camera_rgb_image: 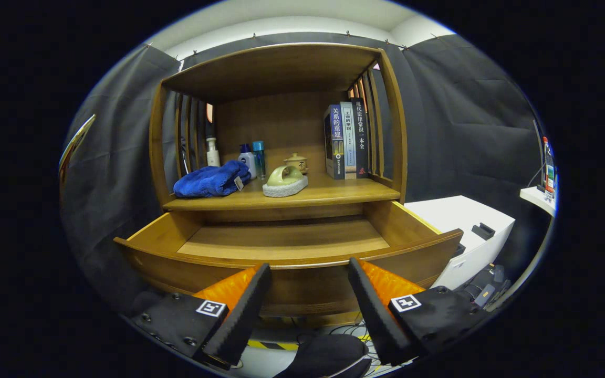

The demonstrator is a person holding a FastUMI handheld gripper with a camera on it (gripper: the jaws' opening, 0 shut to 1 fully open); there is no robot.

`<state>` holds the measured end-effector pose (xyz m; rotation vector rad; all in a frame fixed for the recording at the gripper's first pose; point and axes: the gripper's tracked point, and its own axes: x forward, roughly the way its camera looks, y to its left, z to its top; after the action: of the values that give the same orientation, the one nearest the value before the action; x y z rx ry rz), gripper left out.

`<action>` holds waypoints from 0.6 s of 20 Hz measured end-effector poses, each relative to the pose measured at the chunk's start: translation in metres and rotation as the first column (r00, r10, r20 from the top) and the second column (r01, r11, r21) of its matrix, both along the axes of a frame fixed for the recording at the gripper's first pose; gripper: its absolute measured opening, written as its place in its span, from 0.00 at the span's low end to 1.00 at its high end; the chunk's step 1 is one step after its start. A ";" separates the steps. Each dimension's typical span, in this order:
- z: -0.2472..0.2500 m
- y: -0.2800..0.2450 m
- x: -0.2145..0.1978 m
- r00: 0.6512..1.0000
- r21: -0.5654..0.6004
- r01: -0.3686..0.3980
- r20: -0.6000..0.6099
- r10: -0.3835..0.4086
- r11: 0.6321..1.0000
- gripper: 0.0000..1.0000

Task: Pull open the drawer, take out the items inside it, and place them on the countertop above the cabinet.

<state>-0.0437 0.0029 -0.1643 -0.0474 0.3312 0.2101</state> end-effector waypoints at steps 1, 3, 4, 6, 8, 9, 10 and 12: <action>0.001 0.001 0.005 1.000 -0.001 -0.001 0.003 0.001 1.000 0.98; 0.004 0.004 0.018 1.000 0.006 0.002 0.010 -0.002 1.000 0.98; 0.003 0.007 0.023 1.000 0.009 0.002 0.005 -0.002 1.000 0.98; 0.004 0.009 0.034 1.000 0.003 0.000 0.012 0.000 1.000 0.98; 0.003 0.011 0.043 1.000 0.005 0.001 0.013 -0.001 1.000 0.98; 0.003 0.013 0.049 1.000 0.008 0.002 0.013 -0.002 1.000 0.98; 0.002 0.013 0.053 1.000 0.009 0.002 0.015 -0.003 1.000 0.98; 0.002 0.016 0.062 1.000 0.010 0.003 0.014 -0.003 1.000 0.98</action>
<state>0.0183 0.0187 -0.1625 -0.0388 0.3160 0.2078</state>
